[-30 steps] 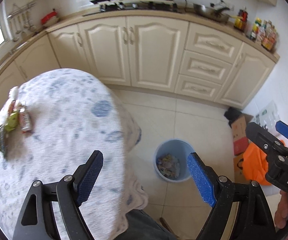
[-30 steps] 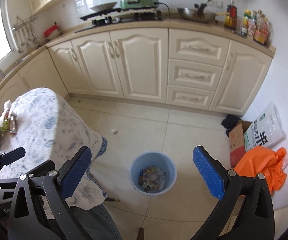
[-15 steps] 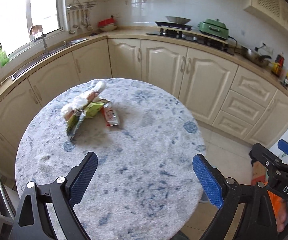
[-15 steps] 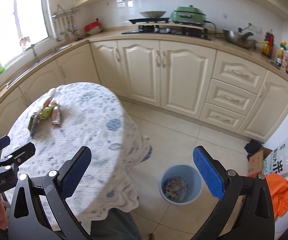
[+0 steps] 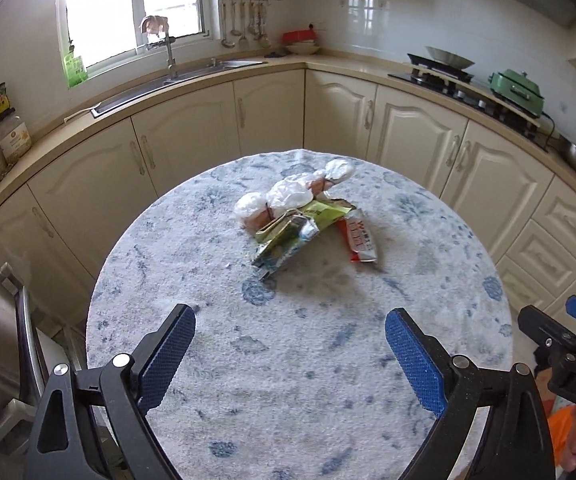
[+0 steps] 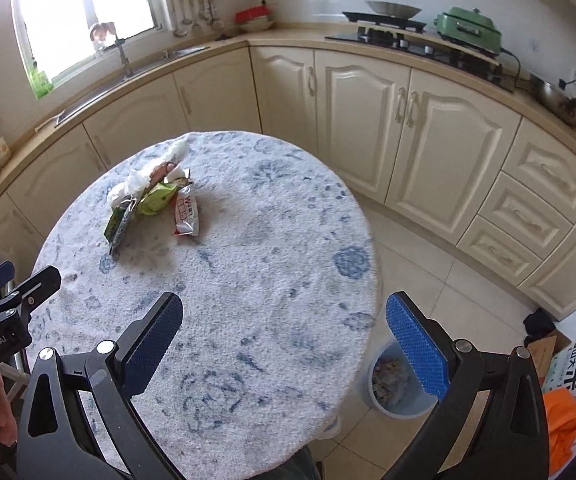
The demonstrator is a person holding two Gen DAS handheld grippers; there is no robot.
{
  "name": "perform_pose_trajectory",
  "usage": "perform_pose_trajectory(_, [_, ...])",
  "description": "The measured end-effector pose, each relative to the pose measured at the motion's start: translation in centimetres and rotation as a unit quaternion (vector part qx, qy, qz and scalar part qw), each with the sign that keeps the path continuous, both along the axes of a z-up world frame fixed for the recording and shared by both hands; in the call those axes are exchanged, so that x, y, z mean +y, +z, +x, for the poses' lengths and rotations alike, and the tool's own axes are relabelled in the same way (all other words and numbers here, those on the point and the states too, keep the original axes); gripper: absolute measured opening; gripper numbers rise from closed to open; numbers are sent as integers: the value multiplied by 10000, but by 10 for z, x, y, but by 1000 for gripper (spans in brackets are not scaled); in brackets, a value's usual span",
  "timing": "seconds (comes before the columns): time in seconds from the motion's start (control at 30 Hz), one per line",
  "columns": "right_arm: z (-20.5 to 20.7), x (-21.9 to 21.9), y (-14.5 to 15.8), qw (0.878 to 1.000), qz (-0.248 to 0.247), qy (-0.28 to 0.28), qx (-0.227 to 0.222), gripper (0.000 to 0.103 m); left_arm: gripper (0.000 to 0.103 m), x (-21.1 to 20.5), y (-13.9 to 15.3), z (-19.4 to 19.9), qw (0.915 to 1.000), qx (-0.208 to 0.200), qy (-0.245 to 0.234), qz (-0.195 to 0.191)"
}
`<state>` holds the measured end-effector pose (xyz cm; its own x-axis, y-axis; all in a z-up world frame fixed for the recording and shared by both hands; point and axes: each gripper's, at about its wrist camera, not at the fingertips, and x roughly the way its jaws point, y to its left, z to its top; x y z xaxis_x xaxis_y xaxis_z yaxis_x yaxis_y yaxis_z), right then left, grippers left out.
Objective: Collect trash
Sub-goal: 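Lower the left tool onto the green snack packet while the right tool approaches the white wrapper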
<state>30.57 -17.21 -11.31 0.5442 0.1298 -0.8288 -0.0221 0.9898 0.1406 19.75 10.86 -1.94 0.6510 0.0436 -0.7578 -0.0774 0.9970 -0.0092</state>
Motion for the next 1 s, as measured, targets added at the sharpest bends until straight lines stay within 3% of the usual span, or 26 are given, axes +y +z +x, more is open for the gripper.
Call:
perform_pose_trajectory(0.43, [114, 72, -45, 9972, 32, 554, 507, 103, 91, 42, -65, 142, 9986, 428, -131, -276])
perform_pose_trajectory(0.6, [151, 86, -65, 9971, 88, 433, 625, 103, 78, 50, -98, 183, 9962, 534, -276, -630])
perform_pose_trajectory(0.67, [158, 87, -73, 9969, 165, 364, 677, 103, 61, 55, -110, 194, 9948, 615, -304, -747])
perform_pose_trajectory(0.77, [164, 89, -82, 9969, 283, 317, 669, 103, 47, 63, -124, 204, 9923, 673, -444, -939])
perform_pose_trajectory(0.87, [162, 95, -84, 9971, 194, 449, 582, 103, 24, 78, -129, 208, 9925, 651, -200, -1013])
perform_pose_trajectory(1.0, [161, 104, -84, 9979, -56, 556, 339, 102, 23, 87, -123, 201, 9918, 414, -236, -1185])
